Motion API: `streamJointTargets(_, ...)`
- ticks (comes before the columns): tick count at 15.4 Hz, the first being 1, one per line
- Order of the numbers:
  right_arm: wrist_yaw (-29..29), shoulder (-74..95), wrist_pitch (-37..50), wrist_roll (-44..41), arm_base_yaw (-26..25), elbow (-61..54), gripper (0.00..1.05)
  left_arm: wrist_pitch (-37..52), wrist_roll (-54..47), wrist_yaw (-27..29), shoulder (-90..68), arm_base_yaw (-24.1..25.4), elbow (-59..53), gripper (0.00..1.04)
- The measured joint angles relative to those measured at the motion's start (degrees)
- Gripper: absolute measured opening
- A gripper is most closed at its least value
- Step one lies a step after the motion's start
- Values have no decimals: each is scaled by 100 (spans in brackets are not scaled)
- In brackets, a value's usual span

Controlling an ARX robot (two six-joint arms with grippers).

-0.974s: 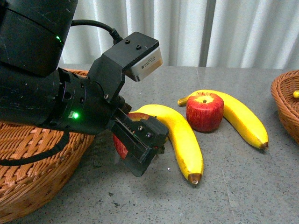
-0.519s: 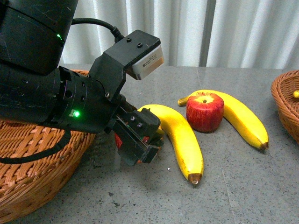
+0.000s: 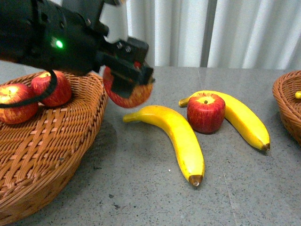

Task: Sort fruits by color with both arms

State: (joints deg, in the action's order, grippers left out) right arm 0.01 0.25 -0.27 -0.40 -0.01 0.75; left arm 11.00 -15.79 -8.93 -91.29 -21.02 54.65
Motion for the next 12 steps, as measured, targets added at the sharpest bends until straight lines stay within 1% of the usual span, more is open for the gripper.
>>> streamJointTargets(3, 0, 0, 0, 0, 0, 0, 98, 28, 457, 575, 772, 267, -55, 61)
streamJointTargets(4, 0, 0, -2, 0, 0, 0, 98, -48, 743, 654, 1040, 739, -350, 61)
streamJointTargets(6, 0, 0, 0, 0, 0, 0, 98, -55, 907, 514, 966, 1189, -581, 60)
streamJointTargets(8, 0, 0, 0, 0, 0, 0, 98, 83, 1005, 367, 793, 1493, -632, 60)
streamJointTargets(12, 0, 0, 0, 0, 0, 0, 98, 260, 1128, 127, 295, 1716, -636, 60)
